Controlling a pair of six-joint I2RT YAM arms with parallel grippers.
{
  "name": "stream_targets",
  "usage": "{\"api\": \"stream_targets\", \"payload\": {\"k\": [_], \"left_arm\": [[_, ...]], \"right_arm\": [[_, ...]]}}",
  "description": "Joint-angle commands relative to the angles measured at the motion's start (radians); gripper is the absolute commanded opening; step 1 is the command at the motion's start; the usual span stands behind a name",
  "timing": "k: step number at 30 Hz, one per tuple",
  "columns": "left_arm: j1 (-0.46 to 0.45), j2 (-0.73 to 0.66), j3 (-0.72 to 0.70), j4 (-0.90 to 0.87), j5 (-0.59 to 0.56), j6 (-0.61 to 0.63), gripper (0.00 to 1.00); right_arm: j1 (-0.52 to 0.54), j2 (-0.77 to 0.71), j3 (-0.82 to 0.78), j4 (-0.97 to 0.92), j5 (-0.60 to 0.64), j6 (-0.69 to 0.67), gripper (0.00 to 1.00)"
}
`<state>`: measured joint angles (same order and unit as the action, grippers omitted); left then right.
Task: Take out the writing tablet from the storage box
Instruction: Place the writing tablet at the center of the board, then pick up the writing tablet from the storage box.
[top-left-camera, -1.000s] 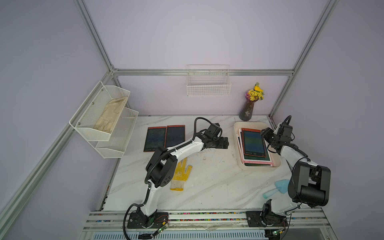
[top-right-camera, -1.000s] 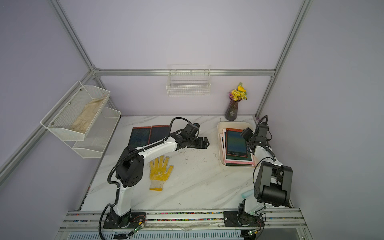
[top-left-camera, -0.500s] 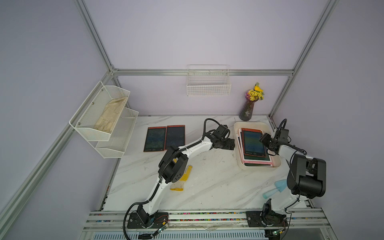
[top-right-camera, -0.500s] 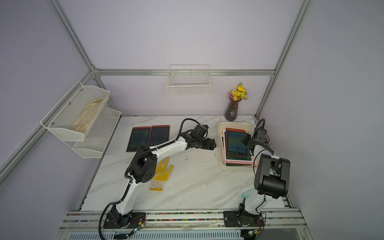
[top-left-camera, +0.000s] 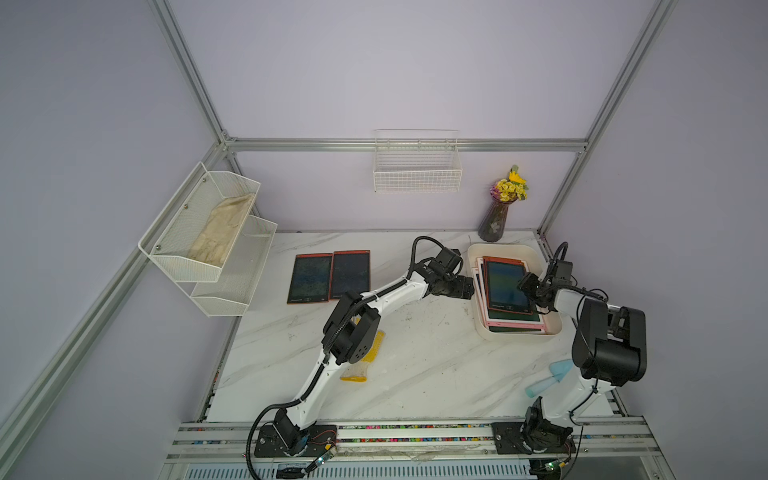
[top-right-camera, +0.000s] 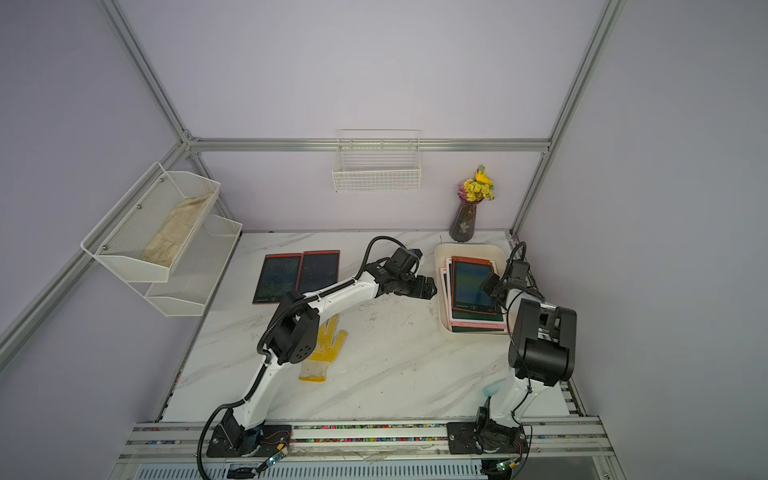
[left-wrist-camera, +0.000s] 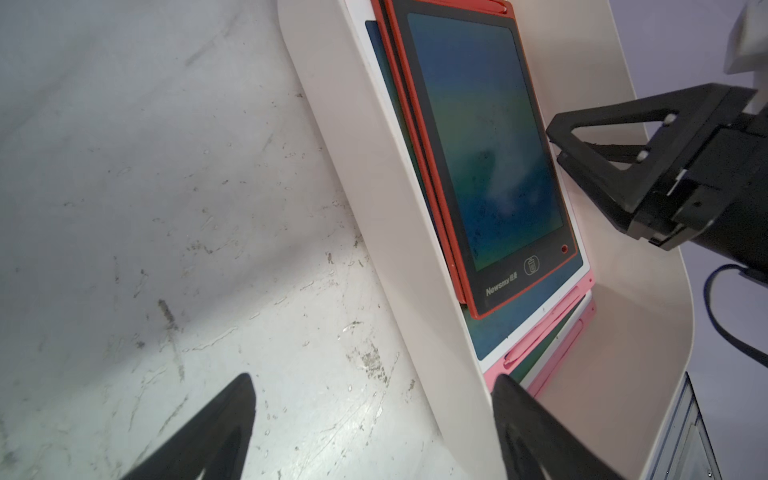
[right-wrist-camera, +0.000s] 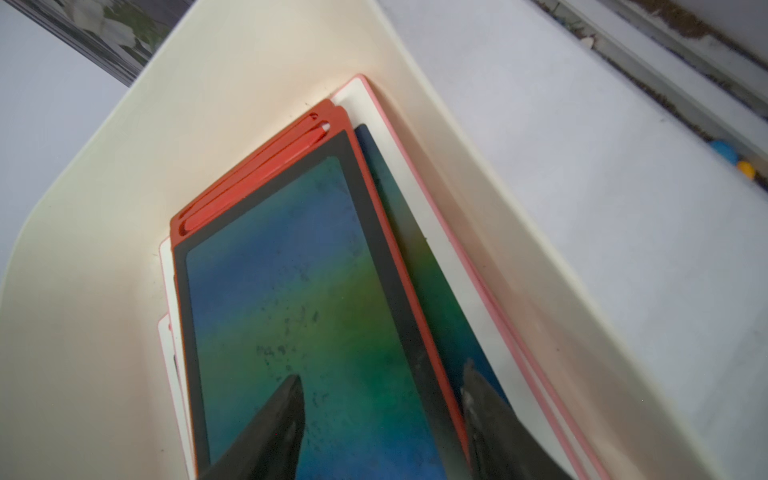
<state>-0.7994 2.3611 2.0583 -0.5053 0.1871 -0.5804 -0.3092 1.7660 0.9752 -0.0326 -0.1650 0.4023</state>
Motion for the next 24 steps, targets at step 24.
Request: {"api": "stream_targets", "payload": {"k": [24], "left_arm": [[-0.047, 0.089, 0.189, 0.01, 0.046, 0.0, 0.86]], "right_arm": [[-0.008, 0.07, 0.032, 0.013, -0.076, -0.045, 0.63]]}}
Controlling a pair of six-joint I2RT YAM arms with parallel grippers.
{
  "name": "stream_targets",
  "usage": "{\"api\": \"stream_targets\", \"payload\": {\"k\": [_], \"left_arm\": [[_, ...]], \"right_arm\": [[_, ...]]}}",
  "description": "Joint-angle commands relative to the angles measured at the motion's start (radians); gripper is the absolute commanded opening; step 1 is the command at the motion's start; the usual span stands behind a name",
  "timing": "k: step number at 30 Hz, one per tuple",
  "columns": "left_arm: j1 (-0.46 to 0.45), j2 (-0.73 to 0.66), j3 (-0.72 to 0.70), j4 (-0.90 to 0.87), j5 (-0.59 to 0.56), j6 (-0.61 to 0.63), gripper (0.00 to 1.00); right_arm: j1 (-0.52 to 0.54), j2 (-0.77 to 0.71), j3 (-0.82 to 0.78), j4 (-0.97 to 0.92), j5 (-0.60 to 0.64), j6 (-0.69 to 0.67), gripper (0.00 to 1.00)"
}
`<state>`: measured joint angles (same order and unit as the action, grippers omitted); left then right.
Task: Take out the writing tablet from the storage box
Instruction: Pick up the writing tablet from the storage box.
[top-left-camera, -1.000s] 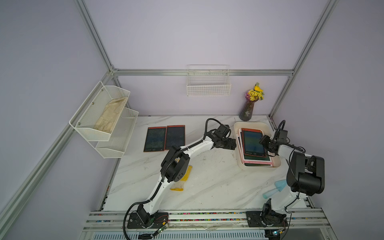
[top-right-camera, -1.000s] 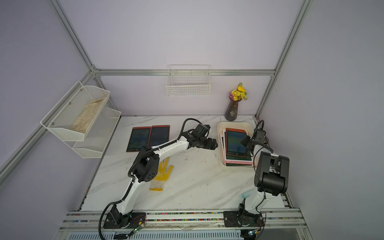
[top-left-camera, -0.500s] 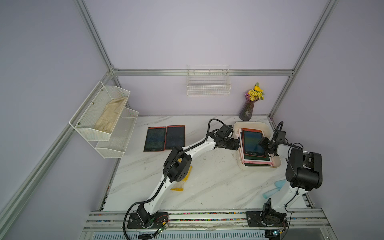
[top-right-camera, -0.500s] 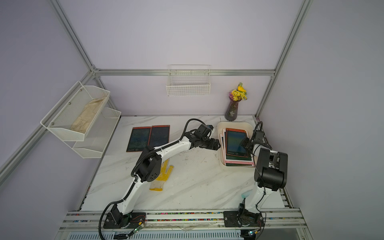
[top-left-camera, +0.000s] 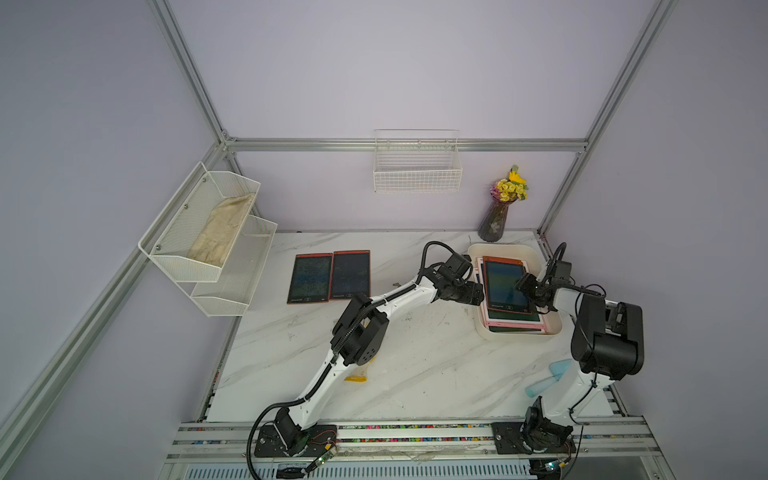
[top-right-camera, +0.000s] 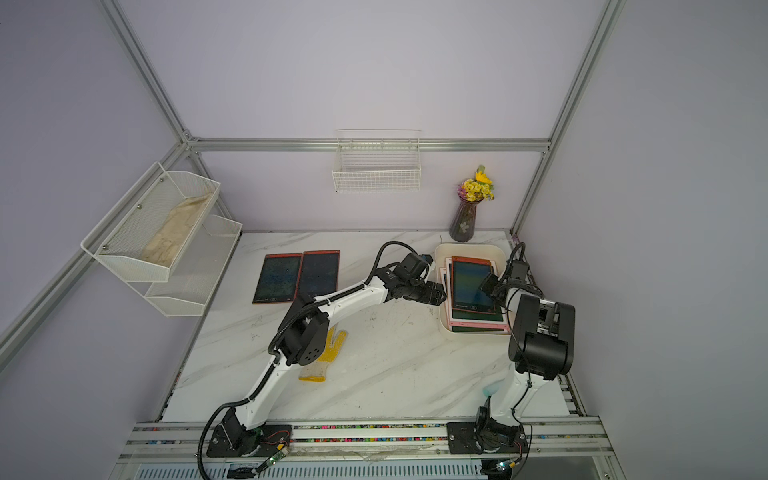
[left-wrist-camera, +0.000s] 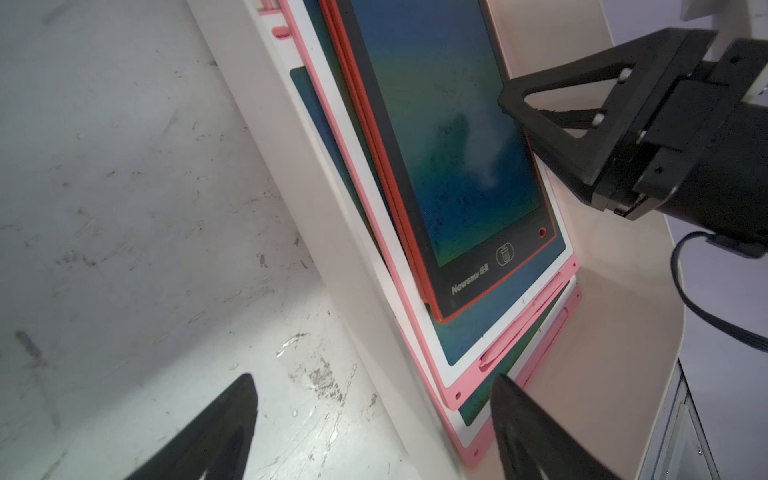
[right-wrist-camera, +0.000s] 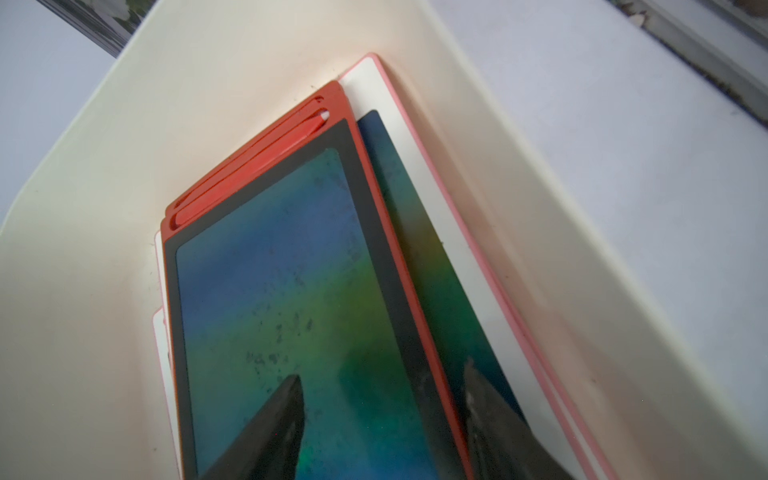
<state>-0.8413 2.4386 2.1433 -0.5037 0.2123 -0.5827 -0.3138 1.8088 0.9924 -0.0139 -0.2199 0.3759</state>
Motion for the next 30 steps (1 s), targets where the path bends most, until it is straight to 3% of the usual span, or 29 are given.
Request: {"api": "stream_targets", "payload": {"k": [1, 22, 30], "left_arm": [[-0.005, 0.015, 0.107, 0.009, 0.023, 0.002, 0.86], [-0.008, 0.028, 0.131, 0.009, 0.034, -0.004, 0.86], [-0.008, 0.038, 0.147, 0.009, 0.04, -0.01, 0.85]], "right_arm": [[-0.004, 0.026, 0.014, -0.004, -0.02, -0.019, 0.63], [-0.004, 0.02, 0.008, -0.004, -0.021, -0.02, 0.63], [-0.004, 0.044, -0.007, 0.006, -0.097, -0.015, 0.63]]}}
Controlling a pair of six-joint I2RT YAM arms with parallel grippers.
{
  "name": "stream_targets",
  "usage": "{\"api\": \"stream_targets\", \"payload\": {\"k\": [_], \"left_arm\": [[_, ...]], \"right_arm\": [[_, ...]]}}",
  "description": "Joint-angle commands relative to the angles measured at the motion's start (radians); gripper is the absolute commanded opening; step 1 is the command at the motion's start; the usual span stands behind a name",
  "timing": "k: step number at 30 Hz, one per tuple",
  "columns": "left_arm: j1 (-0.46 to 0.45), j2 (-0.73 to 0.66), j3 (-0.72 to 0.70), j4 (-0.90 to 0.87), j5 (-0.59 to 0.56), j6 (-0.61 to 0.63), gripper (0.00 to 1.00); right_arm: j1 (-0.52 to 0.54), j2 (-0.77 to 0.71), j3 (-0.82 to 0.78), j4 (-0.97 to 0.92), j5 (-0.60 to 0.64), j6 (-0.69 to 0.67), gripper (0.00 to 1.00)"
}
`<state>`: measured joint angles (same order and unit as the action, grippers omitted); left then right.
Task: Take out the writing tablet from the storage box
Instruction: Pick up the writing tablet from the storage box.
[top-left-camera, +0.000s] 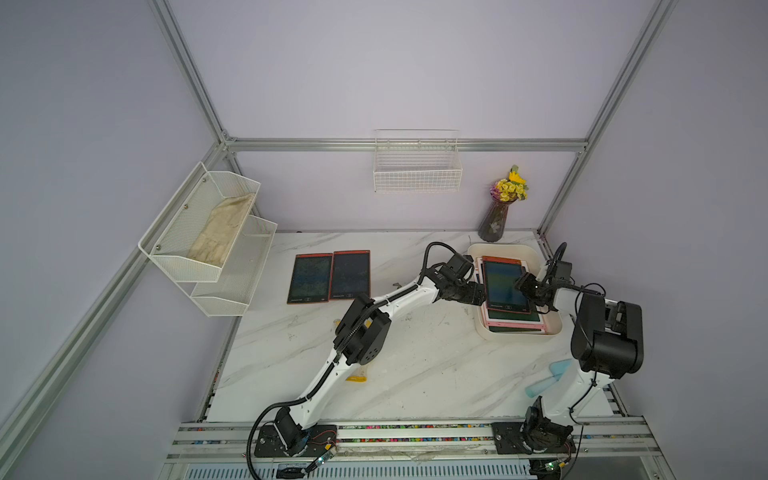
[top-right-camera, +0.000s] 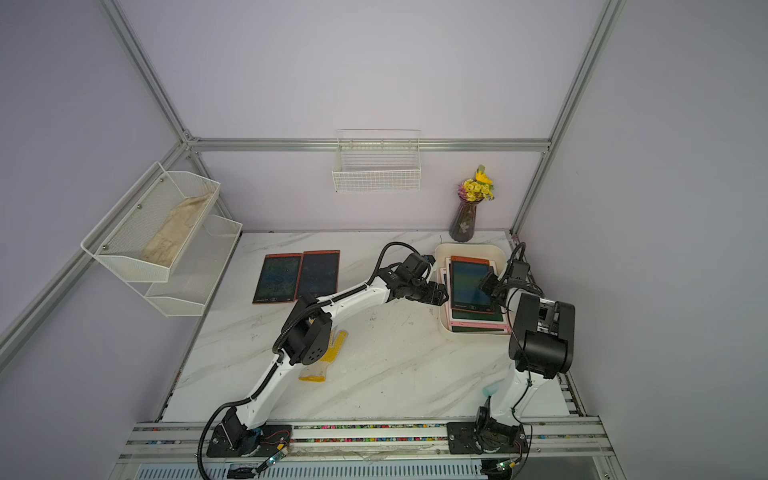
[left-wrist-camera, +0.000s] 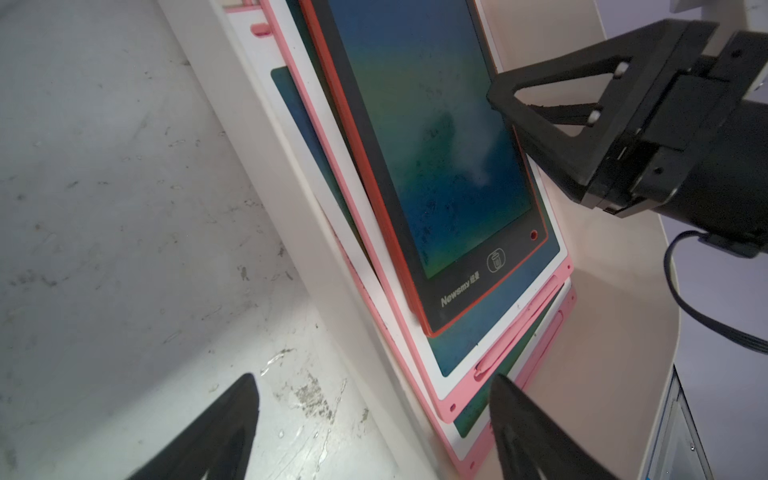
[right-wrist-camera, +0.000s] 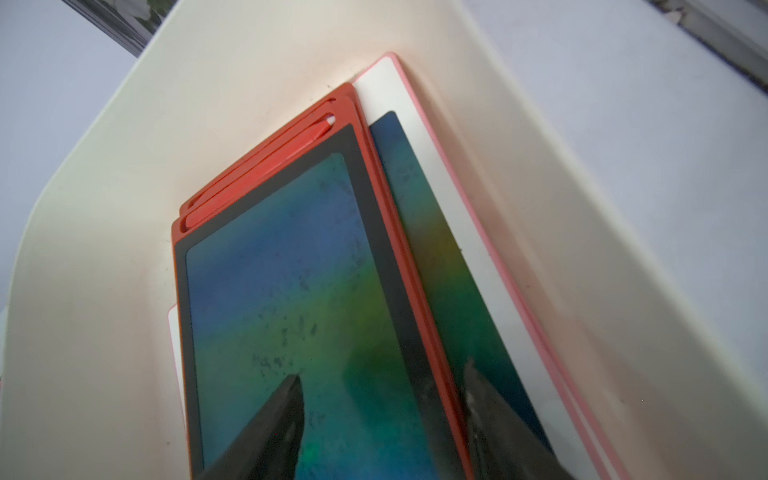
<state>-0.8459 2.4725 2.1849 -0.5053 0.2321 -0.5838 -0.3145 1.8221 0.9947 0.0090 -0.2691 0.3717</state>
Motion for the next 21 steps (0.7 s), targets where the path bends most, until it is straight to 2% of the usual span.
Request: {"api": "stream_targets", "payload": {"k": [1, 21], "left_arm": [[-0.004, 0.005, 0.108, 0.01, 0.02, -0.008, 0.85], [-0.009, 0.046, 0.156, 0.011, 0.043, -0.028, 0.85]], "right_arm": [[-0.003, 0.027, -0.011, -0.017, -0.049, -0.01, 0.63], [-0.001, -0.041, -0.094, 0.023, -0.232, 0.024, 0.61]]}}
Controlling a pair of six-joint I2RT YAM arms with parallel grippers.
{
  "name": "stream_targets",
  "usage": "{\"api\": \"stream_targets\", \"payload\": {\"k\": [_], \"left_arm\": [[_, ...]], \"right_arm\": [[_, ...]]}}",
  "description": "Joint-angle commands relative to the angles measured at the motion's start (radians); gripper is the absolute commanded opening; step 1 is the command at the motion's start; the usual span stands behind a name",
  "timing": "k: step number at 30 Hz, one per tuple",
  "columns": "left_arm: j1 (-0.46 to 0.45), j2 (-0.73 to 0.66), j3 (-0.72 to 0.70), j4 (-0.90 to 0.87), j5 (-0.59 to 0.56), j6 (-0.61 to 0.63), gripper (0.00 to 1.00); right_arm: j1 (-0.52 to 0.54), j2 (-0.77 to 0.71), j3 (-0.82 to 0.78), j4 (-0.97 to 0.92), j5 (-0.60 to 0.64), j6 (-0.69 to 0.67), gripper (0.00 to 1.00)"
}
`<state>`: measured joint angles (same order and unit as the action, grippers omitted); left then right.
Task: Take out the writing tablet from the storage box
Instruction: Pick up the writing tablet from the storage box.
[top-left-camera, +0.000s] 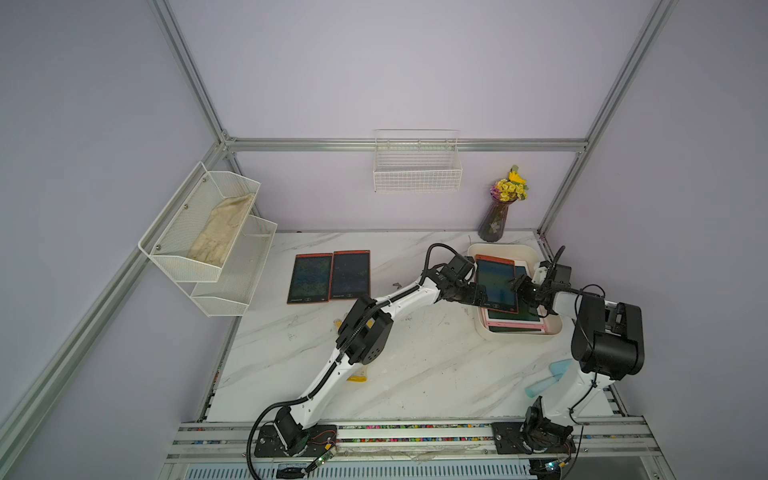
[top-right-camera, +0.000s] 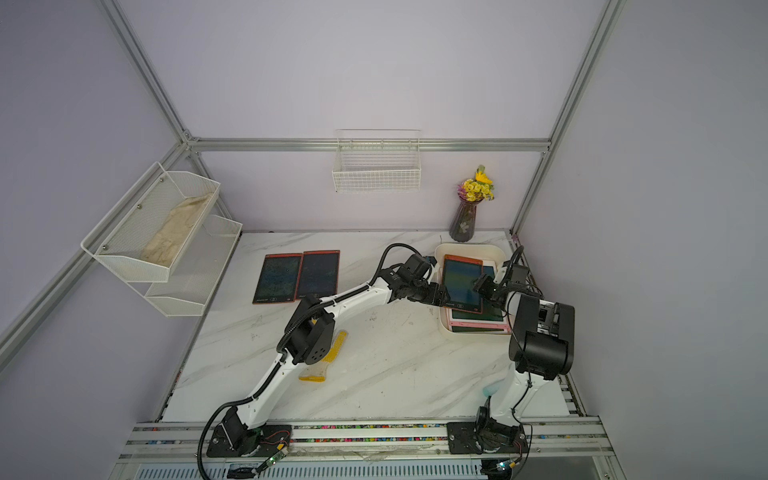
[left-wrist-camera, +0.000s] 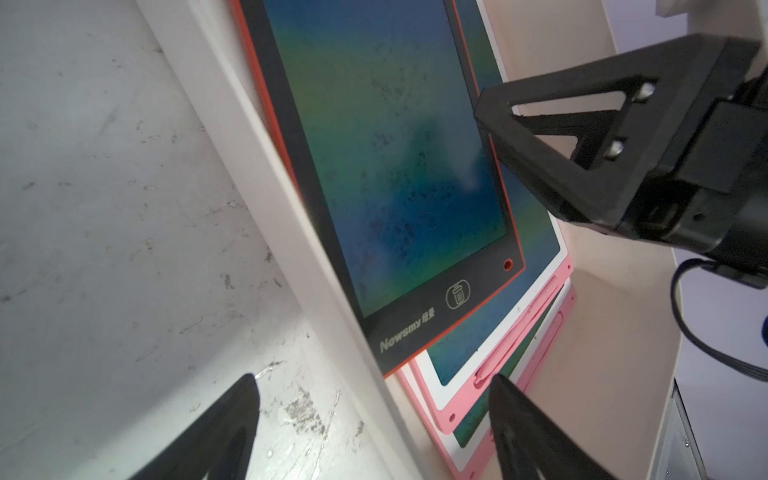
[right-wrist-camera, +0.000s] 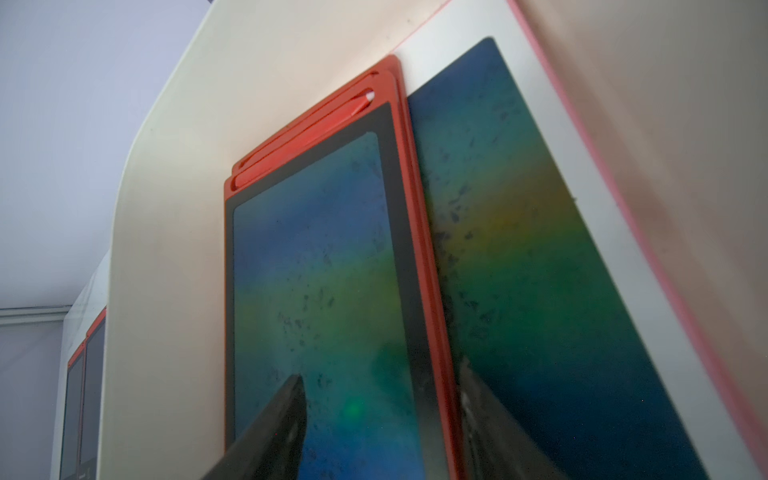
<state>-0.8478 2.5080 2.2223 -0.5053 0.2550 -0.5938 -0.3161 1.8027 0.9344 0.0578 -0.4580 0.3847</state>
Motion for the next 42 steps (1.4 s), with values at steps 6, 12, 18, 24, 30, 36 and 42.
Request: {"api": "stream_targets", "payload": {"k": [6, 12, 18, 24, 30, 36, 42], "left_arm": [[-0.009, 0.019, 0.128, 0.011, 0.024, -0.021, 0.85], [-0.011, 0.019, 0.131, 0.011, 0.023, -0.021, 0.85], [-0.013, 0.025, 0.139, 0.01, 0.024, -0.023, 0.85], [-0.013, 0.025, 0.137, 0.011, 0.025, -0.023, 0.85], [-0.014, 0.025, 0.137, 0.011, 0.023, -0.023, 0.85], [-0.014, 0.034, 0.142, 0.015, 0.026, -0.027, 0.85], [-0.015, 0.037, 0.142, 0.016, 0.027, -0.03, 0.85]], "right_arm": [[0.0, -0.043, -0.043, -0.031, -0.073, 0.012, 0.61], [0.002, -0.077, -0.042, -0.047, -0.091, 0.009, 0.59], [0.003, -0.094, -0.043, -0.054, -0.109, 0.011, 0.59], [0.003, -0.078, -0.048, -0.049, -0.112, 0.002, 0.6], [0.006, -0.071, -0.049, -0.047, -0.161, 0.01, 0.6], [0.006, -0.088, -0.063, -0.031, -0.225, 0.024, 0.58], [0.006, -0.102, -0.079, -0.016, -0.281, 0.038, 0.52]]}}
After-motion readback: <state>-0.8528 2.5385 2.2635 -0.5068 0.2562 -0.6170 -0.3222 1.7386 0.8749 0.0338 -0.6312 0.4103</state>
